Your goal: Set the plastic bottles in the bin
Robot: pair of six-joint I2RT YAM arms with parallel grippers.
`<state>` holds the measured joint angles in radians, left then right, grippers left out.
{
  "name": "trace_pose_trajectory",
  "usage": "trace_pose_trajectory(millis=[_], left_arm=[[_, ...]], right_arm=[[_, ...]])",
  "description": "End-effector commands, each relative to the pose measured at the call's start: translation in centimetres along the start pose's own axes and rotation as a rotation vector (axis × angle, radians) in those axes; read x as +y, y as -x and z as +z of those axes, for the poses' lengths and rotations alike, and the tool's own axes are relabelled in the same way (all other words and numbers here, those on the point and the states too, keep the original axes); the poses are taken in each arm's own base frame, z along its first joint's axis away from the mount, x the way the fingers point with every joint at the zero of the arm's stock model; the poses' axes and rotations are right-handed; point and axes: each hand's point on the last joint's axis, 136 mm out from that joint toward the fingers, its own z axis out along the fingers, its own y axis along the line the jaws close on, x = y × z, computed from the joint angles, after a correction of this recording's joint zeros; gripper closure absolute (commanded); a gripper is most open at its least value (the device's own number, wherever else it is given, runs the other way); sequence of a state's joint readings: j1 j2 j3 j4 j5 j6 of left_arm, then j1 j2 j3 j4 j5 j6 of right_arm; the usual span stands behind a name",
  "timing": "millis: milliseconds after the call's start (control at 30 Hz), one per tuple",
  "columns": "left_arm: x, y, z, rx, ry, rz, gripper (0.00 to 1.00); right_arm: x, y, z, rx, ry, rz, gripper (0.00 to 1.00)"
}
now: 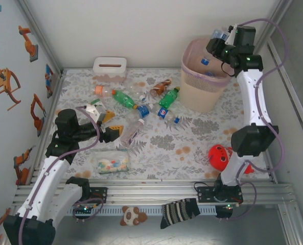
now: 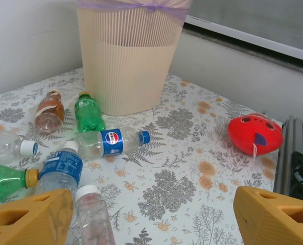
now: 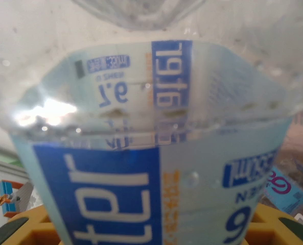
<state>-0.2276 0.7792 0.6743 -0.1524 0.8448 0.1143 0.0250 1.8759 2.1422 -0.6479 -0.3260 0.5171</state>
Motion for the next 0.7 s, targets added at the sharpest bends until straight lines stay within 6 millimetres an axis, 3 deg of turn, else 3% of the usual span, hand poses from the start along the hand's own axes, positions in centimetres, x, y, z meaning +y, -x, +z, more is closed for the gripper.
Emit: trace_pose_trajectory(millis=[0, 233, 433, 667], left_arm=[[0.2, 1.3, -0.5, -0.011, 0.032, 0.024, 0.19], [0.8, 1.1, -0.5, 0.006, 0.056, -0.001, 0.19], [0.8, 1.1, -0.5, 0.006, 0.059, 0.001, 0.19], [0.7, 1.1, -0.5, 0.005, 0.059, 0.002, 0.18]], right_arm=[[0.7, -1.2, 1.4, 0.09, 0.062, 0.081, 0.72], [-0.2, -4.7, 5.7, 0.247, 0.134, 0.142, 0.71], [-1.2, -8.1, 8.0, 0.387, 0.167, 0.192, 0.71], [-3.9, -12.6, 10.4, 0.543, 0.122, 0.222, 0.69]])
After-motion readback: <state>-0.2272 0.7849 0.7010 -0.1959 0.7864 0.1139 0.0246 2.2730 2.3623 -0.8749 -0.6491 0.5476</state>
